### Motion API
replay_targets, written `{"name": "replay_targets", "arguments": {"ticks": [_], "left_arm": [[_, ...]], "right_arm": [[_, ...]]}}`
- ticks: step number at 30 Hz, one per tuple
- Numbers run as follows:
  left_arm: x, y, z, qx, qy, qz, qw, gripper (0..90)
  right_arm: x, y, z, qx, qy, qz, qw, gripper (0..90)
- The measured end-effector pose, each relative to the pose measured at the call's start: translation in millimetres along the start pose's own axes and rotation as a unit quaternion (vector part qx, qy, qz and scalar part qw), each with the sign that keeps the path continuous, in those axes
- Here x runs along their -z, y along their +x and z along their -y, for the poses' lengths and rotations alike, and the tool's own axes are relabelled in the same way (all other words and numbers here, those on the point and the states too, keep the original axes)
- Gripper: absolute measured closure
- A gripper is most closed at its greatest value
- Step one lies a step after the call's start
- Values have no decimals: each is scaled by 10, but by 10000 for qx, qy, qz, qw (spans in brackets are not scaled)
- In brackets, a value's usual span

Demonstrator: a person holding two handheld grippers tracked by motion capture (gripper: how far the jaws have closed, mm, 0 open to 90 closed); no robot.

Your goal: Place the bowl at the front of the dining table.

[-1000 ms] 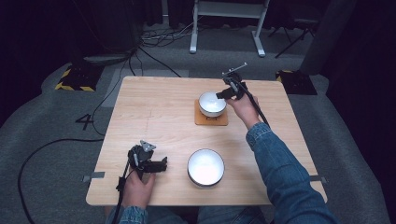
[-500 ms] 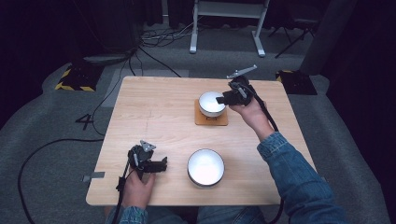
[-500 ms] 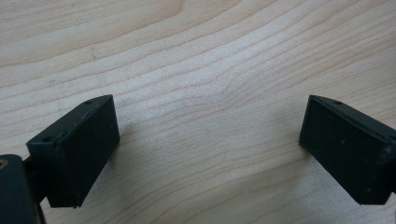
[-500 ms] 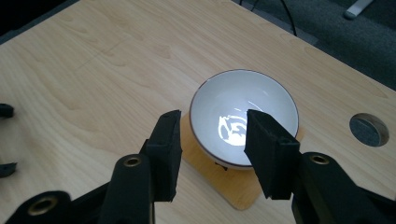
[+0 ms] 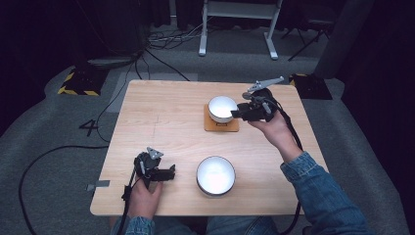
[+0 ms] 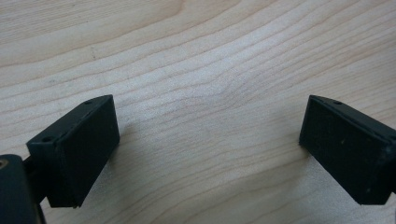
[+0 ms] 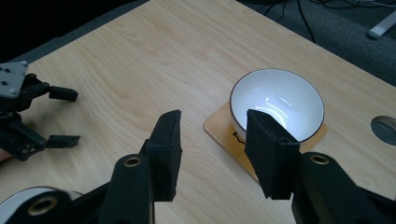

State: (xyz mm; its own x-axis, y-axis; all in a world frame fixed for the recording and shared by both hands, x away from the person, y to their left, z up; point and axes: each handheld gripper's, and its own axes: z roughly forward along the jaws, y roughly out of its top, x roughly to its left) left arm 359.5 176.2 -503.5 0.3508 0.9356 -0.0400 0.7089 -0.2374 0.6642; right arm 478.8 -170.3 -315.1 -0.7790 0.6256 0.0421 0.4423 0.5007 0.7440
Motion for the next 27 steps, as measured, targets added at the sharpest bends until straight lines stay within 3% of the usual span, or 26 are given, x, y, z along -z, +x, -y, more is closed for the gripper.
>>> {"name": "replay_targets", "arguments": {"ticks": [13, 15, 16, 22, 27], "left_arm": [[4, -1, 2, -14, 14, -8, 10000, 50], [4, -1, 2, -13, 15, -8, 10000, 50], [4, -1, 1, -14, 14, -9, 10000, 50], [5, -2, 2, -11, 13, -19, 10000, 50], [8, -3, 2, -13, 26, -28, 10000, 50]], "right_arm": [[147, 15, 296, -123, -12, -102, 9999, 545], [166, -15, 351, -77, -54, -71, 9999, 542], [195, -26, 404, -188, -20, -38, 9998, 541], [229, -59, 532, -178, -9, 40, 9998, 538], [262, -53, 686, -305, 13, 136, 9994, 536]]}}
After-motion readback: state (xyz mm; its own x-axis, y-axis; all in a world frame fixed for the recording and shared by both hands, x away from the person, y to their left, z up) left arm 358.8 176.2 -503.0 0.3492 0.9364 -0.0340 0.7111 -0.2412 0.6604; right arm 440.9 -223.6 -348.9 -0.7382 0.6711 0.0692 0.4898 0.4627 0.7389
